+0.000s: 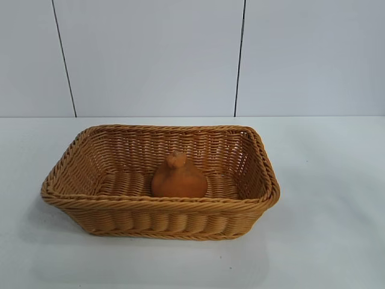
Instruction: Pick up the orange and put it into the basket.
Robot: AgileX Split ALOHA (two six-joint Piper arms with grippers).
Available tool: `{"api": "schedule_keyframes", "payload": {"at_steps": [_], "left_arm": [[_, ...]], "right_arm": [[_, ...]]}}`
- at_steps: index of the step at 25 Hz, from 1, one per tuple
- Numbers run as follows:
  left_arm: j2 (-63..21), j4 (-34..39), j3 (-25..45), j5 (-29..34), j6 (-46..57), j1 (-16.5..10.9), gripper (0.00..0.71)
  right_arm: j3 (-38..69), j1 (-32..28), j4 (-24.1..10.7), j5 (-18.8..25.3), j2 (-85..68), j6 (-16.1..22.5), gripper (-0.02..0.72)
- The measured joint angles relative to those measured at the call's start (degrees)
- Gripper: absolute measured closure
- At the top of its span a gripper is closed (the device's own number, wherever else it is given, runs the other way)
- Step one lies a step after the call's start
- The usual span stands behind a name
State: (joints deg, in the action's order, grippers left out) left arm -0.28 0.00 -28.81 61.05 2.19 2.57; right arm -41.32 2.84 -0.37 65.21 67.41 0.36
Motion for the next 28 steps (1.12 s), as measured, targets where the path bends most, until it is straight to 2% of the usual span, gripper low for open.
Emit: {"api": "schedule_keyframes", "payload": {"at_steps": [3, 5, 11, 20, 28], "left_arm": [[0.0, 0.0, 0.0, 0.0, 0.0, 0.0, 0.14], [0.0, 0.0, 0.0, 0.0, 0.0, 0.0, 0.14], [0.0, 0.0, 0.0, 0.0, 0.0, 0.0, 0.14], [0.0, 0.0, 0.0, 0.0, 0.0, 0.0, 0.14], [0.0, 0.0, 0.0, 0.0, 0.0, 0.0, 0.14]], "right_arm": [[8.6, 0.0, 0.0, -4.0, -9.7, 0.0, 0.01], [12.1, 0.0, 0.4, -5.1, -16.5, 0.1, 0.01], [12.9, 0.0, 1.0, -6.6, -35.4, 0.2, 0.01], [13.2, 0.0, 1.1, -6.7, -63.5, 0.2, 0.01], [13.5, 0.4, 0.9, -6.6, -67.7, 0.2, 0.01]]}}
